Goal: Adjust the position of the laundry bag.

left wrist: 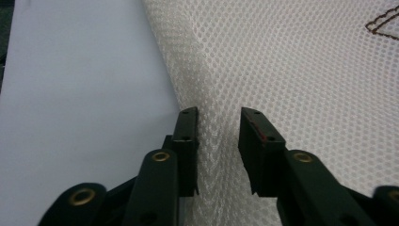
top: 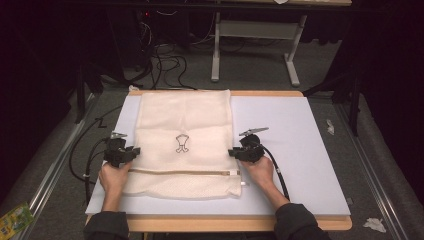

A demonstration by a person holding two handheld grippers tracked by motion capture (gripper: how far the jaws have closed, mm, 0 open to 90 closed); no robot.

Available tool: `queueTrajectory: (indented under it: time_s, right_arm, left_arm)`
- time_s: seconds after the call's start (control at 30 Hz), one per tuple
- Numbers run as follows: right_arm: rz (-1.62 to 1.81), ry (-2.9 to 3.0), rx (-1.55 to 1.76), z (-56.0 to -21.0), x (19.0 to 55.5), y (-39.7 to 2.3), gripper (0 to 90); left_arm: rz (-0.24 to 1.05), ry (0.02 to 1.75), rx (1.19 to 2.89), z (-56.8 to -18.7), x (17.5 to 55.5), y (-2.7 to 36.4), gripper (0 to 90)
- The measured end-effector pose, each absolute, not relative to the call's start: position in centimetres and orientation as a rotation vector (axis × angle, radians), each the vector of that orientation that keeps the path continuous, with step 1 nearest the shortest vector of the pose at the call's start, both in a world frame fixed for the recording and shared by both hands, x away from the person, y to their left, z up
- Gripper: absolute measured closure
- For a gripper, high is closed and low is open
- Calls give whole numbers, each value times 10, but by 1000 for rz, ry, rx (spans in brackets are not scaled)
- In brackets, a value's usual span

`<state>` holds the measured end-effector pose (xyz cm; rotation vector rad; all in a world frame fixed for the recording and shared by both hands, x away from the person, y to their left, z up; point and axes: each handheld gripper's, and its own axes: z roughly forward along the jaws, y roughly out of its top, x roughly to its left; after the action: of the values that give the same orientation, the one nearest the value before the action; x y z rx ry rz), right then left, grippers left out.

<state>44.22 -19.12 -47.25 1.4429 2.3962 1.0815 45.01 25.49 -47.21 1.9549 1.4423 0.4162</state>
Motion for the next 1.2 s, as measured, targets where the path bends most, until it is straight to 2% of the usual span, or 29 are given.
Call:
queueTrajectory:
  time_s: [0.07, 0.2, 0.4, 1.2]
  right_arm:
    - [1084, 2404, 1429, -472, 442, -190, 837]
    - [1099, 2404, 1397, -471, 441, -190, 860]
    - [1125, 2384, 1371, -466, 439, -194, 865]
    - [1141, 2303, 1408, -454, 432, -236, 865]
  left_arm:
    - [410, 1436, 1960, -470, 451, 255, 808]
    - [401, 1429, 1947, -468, 451, 257, 843]
    - [382, 1408, 1884, -462, 449, 260, 853]
    - [361, 1292, 1909, -448, 451, 223, 855]
